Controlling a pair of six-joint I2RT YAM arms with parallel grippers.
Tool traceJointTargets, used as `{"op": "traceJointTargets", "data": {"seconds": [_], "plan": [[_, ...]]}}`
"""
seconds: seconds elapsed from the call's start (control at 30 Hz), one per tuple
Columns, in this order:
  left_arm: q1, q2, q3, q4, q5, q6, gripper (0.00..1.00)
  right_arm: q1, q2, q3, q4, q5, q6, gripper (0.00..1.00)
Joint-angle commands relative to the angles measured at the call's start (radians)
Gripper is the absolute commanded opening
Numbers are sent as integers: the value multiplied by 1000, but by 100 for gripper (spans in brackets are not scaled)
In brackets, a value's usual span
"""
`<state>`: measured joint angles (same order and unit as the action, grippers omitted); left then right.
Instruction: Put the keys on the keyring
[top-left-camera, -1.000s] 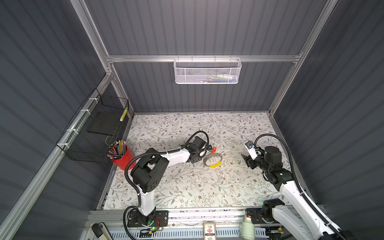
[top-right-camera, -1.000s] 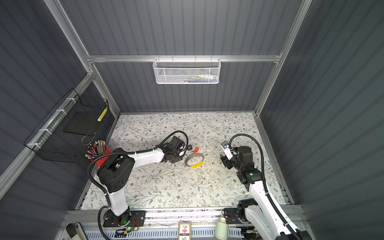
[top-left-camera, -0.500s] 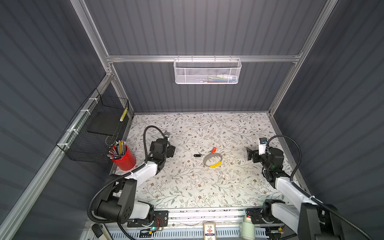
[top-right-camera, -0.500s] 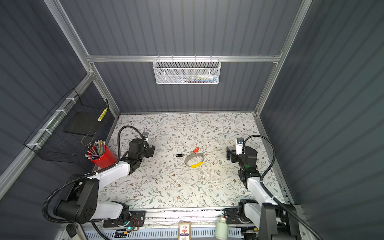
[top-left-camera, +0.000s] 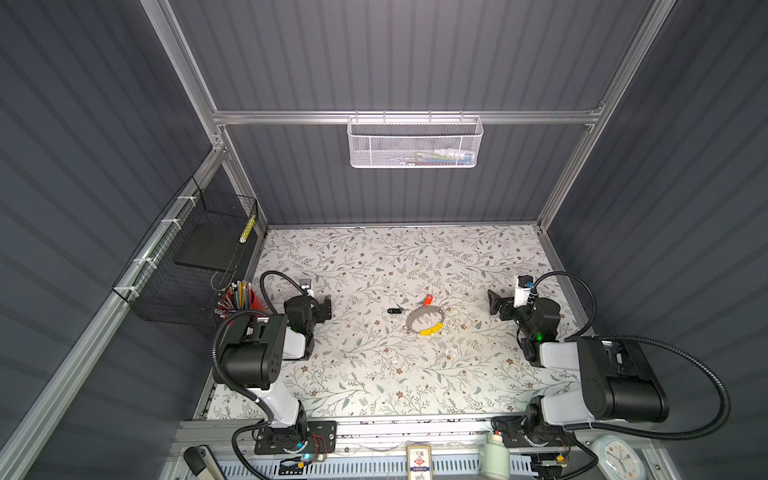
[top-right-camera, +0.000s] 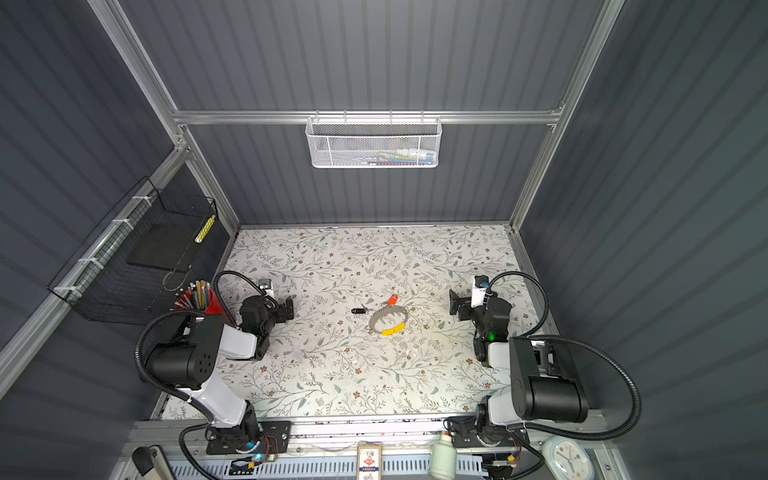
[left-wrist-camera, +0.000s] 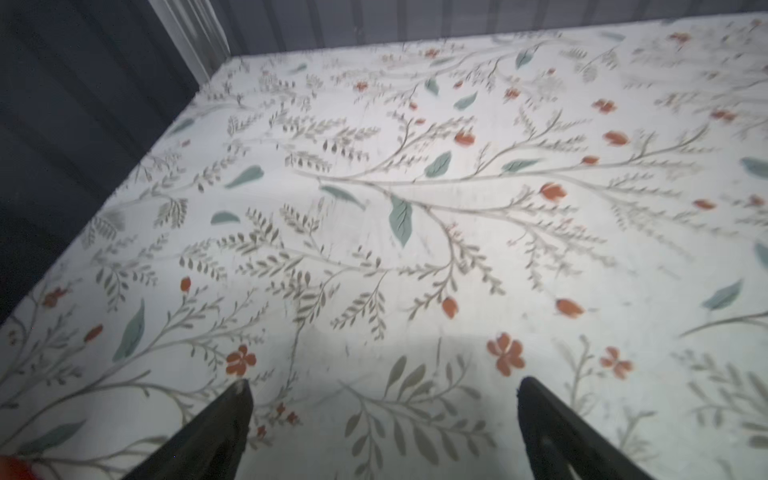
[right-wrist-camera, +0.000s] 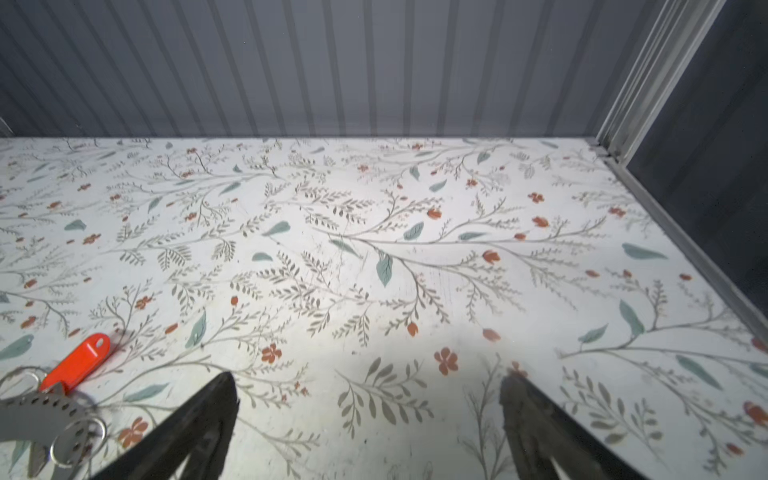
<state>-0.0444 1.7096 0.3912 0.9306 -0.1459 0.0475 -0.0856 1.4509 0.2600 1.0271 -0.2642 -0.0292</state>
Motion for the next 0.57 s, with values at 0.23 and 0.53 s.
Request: {"op": "traceJointTargets", "data": {"seconds": [0.23, 0.53], "plan": [[-2, 7, 84, -25, 95, -4, 100, -3, 4, 13, 38, -12, 11, 99], [-2, 7, 86, -30, 94, -6, 100, -8, 6, 44, -18, -20, 18, 99]]}}
